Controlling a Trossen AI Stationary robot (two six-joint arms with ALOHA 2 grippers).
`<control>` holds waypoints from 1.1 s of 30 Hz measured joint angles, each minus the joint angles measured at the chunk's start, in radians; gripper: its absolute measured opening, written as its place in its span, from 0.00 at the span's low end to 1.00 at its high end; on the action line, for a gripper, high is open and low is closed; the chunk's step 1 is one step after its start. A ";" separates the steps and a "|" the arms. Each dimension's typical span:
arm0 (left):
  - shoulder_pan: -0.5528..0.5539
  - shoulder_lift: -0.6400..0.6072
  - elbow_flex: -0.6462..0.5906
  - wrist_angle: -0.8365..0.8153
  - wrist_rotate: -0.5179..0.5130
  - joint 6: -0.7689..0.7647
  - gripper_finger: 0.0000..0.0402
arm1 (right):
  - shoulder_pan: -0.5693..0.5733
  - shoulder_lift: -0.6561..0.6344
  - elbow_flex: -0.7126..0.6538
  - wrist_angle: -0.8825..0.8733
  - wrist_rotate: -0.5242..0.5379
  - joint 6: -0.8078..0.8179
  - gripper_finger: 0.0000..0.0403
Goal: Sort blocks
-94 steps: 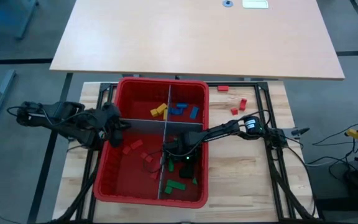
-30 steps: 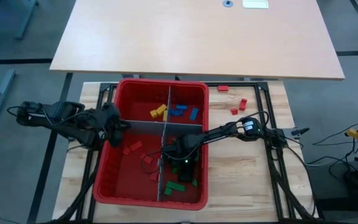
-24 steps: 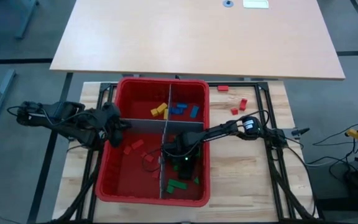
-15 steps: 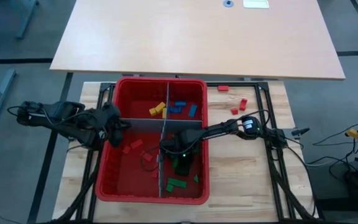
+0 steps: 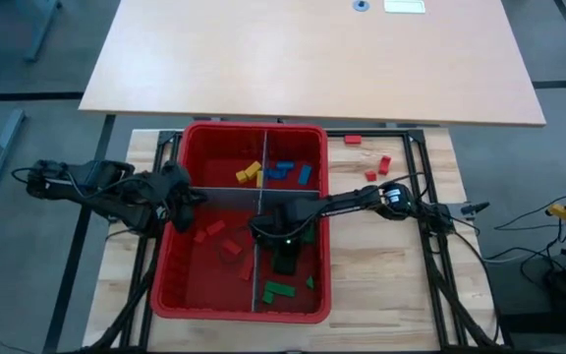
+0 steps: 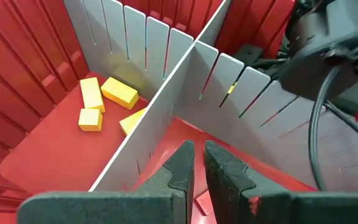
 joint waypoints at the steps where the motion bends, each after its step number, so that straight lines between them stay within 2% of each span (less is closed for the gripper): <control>1: 0.000 0.000 0.000 0.000 0.000 0.000 0.06 | 0.000 -0.001 0.004 0.002 -0.004 -0.008 0.00; 12: 0.000 0.000 0.000 0.000 0.000 0.000 0.06 | 0.013 -0.002 0.007 0.000 -0.073 -0.046 0.02; 15: 0.000 0.000 0.000 0.000 0.000 0.006 0.06 | 0.019 -0.002 -0.016 0.001 -0.108 -0.047 0.10; 22: 0.000 0.000 0.000 -0.001 0.000 0.011 0.06 | 0.033 -0.004 -0.049 0.032 -0.109 -0.040 0.42; 25: 0.000 0.000 0.000 -0.002 0.000 0.011 0.06 | 0.034 -0.004 -0.057 0.080 -0.109 -0.019 0.52; 29: 0.000 0.000 0.000 -0.002 0.000 0.011 0.06 | 0.034 -0.004 -0.089 0.142 -0.108 0.006 0.61; 33: 0.000 0.000 0.000 -0.002 0.000 0.008 0.06 | 0.034 -0.012 -0.138 0.152 -0.065 0.025 0.66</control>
